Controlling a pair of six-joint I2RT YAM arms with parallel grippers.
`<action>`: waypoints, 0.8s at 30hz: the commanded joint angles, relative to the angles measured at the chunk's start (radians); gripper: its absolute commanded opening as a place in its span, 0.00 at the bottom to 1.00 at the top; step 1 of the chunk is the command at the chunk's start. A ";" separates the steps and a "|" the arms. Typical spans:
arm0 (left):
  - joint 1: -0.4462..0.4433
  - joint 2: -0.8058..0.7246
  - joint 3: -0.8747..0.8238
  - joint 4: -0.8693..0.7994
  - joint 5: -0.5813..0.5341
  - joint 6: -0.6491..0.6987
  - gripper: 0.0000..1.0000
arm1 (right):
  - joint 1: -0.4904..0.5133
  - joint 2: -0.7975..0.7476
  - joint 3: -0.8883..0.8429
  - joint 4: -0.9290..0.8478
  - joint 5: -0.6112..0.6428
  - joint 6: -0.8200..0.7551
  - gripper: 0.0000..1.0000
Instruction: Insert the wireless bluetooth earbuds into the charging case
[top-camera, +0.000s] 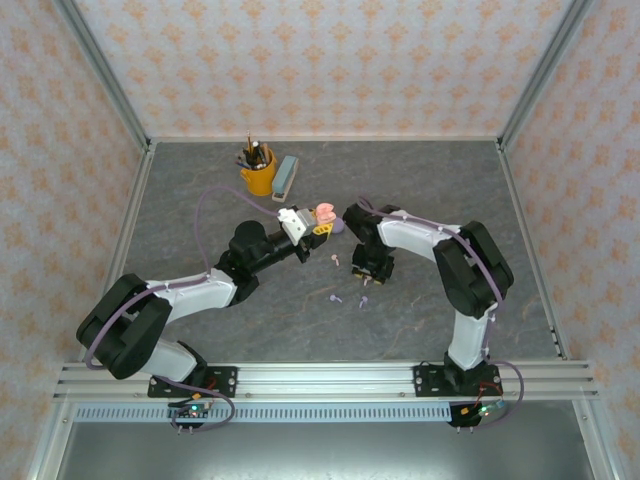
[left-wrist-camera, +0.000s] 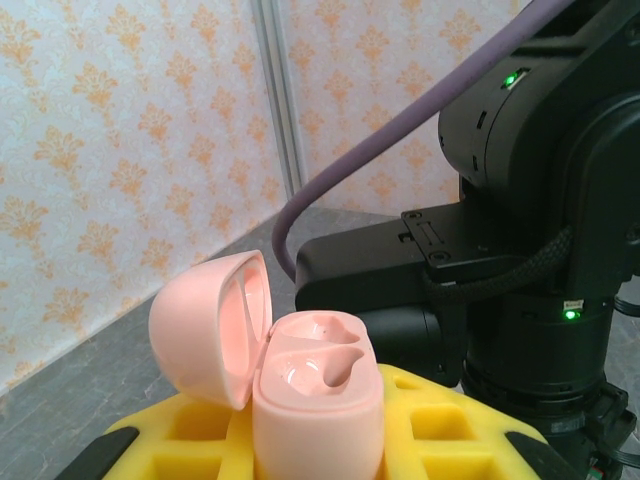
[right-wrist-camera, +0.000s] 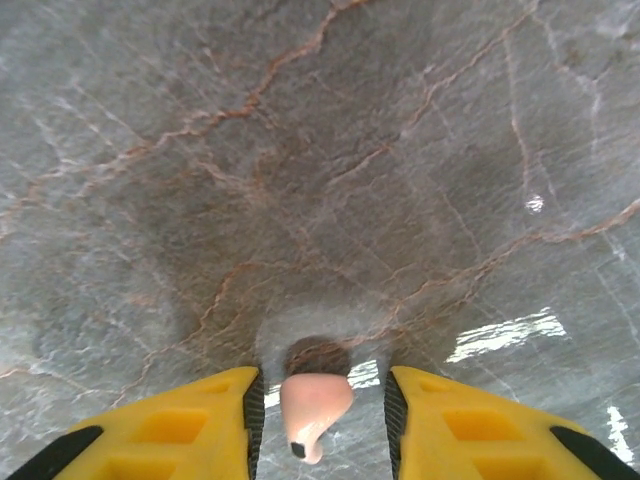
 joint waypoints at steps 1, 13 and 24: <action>-0.011 -0.015 -0.001 0.061 0.007 0.010 0.00 | 0.006 0.019 -0.018 0.004 0.017 0.012 0.36; -0.011 -0.020 0.001 0.056 0.011 0.007 0.00 | 0.003 0.063 -0.008 0.000 0.044 -0.019 0.31; -0.012 -0.039 0.003 0.032 0.022 0.015 0.00 | -0.025 0.066 -0.024 0.008 0.042 -0.045 0.28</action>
